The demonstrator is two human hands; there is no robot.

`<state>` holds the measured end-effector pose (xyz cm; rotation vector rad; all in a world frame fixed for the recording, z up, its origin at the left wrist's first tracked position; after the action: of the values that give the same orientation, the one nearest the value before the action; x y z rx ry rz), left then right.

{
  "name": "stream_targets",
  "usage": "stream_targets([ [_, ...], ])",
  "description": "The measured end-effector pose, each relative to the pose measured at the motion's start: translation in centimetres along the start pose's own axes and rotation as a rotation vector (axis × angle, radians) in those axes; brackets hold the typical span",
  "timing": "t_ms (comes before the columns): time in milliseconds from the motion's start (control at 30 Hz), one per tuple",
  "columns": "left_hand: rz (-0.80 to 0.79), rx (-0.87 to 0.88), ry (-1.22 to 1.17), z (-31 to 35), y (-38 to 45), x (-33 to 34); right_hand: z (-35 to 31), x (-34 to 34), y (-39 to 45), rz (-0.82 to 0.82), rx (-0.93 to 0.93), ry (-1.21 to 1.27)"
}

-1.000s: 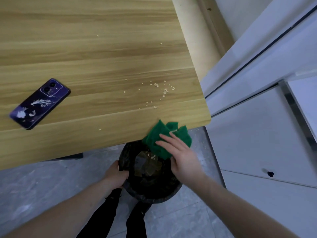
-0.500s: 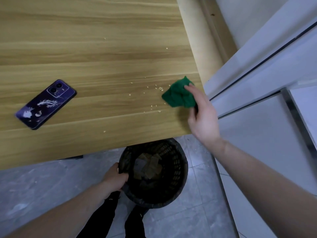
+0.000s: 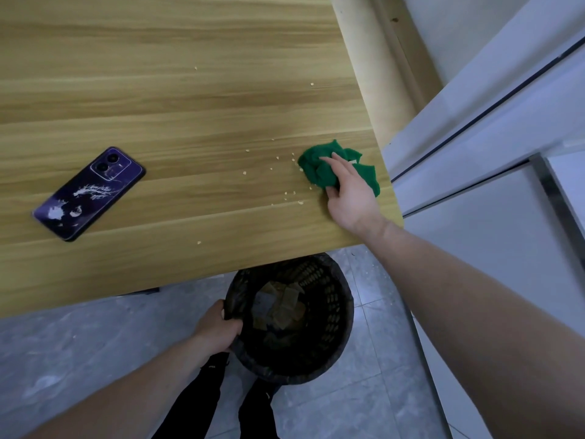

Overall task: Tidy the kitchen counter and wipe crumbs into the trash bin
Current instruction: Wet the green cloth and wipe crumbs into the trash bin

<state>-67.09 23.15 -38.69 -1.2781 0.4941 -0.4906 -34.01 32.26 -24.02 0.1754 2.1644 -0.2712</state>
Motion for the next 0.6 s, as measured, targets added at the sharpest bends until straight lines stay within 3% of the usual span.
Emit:
stream_targets([
  [167,0.013,0.008,-0.008,0.1,-0.2,-0.1,-0.7,1.6,-4.9,0.019,-0.057,0.018],
  [433,0.041,0.0,-0.008,0.3,-0.4,-0.4,-3.3,4.0,-14.4,-0.091,-0.169,0.031],
  [600,0.048,-0.008,-0.003,0.3,-0.8,-0.6,-3.9,5.9,-19.9,-0.17,-0.089,0.114],
])
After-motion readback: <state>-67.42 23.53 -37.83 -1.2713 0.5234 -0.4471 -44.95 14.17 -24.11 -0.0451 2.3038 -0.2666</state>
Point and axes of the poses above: each hand's wrist, its own y-axis towards the middle knuckle, its own x-axis out of the palm, z = x × y, the point moved 3 cm from there along y, towards the middle knuckle, and after that the axes turned 8 degrees about -x, right-handed, at the moved point
